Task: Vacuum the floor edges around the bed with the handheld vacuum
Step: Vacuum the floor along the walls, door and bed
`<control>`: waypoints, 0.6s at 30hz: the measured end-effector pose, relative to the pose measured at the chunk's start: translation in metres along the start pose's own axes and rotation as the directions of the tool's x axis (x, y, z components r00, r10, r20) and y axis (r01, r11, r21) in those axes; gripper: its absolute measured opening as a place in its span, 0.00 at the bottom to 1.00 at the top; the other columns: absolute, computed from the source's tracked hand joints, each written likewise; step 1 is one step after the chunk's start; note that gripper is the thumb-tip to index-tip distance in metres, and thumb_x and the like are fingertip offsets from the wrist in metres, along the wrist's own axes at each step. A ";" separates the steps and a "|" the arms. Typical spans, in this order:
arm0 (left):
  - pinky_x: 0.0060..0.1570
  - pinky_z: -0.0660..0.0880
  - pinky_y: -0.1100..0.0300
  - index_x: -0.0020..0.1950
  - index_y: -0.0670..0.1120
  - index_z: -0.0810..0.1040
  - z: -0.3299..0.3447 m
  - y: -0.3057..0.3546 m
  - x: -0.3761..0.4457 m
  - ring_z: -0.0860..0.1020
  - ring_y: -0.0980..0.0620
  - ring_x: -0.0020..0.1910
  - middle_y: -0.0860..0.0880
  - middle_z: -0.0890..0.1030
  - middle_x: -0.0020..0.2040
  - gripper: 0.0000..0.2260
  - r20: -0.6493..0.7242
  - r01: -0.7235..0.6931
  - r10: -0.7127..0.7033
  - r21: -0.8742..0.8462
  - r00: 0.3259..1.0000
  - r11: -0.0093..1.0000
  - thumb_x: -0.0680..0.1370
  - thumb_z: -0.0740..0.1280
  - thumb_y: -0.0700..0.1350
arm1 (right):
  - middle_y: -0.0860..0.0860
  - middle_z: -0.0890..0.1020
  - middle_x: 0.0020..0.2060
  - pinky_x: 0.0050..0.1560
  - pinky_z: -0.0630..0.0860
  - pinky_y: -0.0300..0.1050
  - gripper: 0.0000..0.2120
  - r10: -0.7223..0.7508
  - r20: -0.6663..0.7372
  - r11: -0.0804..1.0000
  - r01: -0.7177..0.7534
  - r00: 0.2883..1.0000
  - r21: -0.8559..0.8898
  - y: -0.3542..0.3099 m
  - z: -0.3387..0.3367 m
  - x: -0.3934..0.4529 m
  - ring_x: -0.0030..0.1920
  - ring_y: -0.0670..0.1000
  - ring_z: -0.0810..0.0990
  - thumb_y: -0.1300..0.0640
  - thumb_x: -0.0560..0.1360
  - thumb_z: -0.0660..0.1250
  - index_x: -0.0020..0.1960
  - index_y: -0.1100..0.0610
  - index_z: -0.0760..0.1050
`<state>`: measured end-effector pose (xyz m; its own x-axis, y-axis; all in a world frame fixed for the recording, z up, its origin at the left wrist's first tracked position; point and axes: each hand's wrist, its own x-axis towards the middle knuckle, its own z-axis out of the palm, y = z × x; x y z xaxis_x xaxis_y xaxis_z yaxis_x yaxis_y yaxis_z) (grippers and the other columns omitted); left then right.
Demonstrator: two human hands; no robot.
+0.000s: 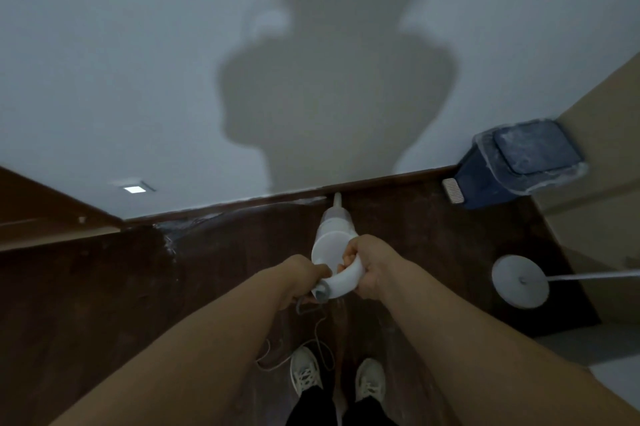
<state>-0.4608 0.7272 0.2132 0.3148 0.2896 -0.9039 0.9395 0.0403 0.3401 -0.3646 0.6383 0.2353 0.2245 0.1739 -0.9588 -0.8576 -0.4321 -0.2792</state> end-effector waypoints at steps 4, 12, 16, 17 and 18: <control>0.34 0.76 0.63 0.61 0.33 0.73 0.000 -0.008 -0.005 0.76 0.51 0.34 0.45 0.76 0.37 0.19 -0.029 -0.016 0.015 -0.030 0.999 0.999 0.80 0.63 0.47 | 0.60 0.73 0.47 0.35 0.74 0.45 0.26 -0.028 0.015 1.000 0.028 1.000 0.007 0.006 0.004 -0.011 0.39 0.53 0.73 0.71 0.71 0.58 0.67 0.58 0.67; 0.32 0.72 0.65 0.62 0.37 0.74 0.009 -0.015 -0.031 0.73 0.55 0.34 0.49 0.73 0.38 0.17 -0.034 -0.046 0.047 0.021 0.998 0.999 0.80 0.63 0.48 | 0.58 0.73 0.41 0.34 0.73 0.44 0.20 -0.050 0.011 0.991 0.048 0.999 0.121 0.021 -0.002 -0.045 0.35 0.52 0.72 0.69 0.72 0.61 0.63 0.61 0.70; 0.49 0.77 0.54 0.59 0.36 0.75 0.021 -0.008 -0.039 0.79 0.47 0.44 0.44 0.78 0.43 0.18 -0.029 -0.057 0.055 -0.085 0.998 0.995 0.78 0.65 0.50 | 0.60 0.71 0.40 0.46 0.75 0.46 0.17 -0.048 0.008 0.997 0.047 0.999 0.065 0.013 -0.017 -0.058 0.36 0.54 0.71 0.70 0.73 0.61 0.61 0.62 0.70; 0.53 0.77 0.52 0.56 0.36 0.75 0.024 -0.006 -0.039 0.80 0.45 0.46 0.43 0.79 0.43 0.18 -0.027 -0.058 0.055 -0.112 0.998 0.992 0.78 0.66 0.51 | 0.60 0.70 0.38 0.48 0.74 0.45 0.16 -0.040 0.005 0.998 0.040 0.999 0.044 0.010 -0.020 -0.057 0.35 0.54 0.71 0.71 0.74 0.61 0.60 0.63 0.70; 0.54 0.77 0.52 0.54 0.37 0.75 0.026 -0.006 -0.038 0.80 0.45 0.46 0.43 0.79 0.44 0.17 -0.025 -0.065 0.062 -0.113 0.998 0.991 0.78 0.66 0.51 | 0.60 0.70 0.37 0.50 0.73 0.44 0.15 -0.027 0.003 0.999 0.027 1.000 0.018 0.008 -0.022 -0.056 0.34 0.54 0.70 0.71 0.74 0.60 0.60 0.63 0.71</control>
<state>-0.4753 0.6905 0.2386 0.3691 0.3152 -0.8743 0.8959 0.1297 0.4250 -0.3735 0.6061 0.2856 0.2461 0.1887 -0.9507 -0.8595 -0.4110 -0.3041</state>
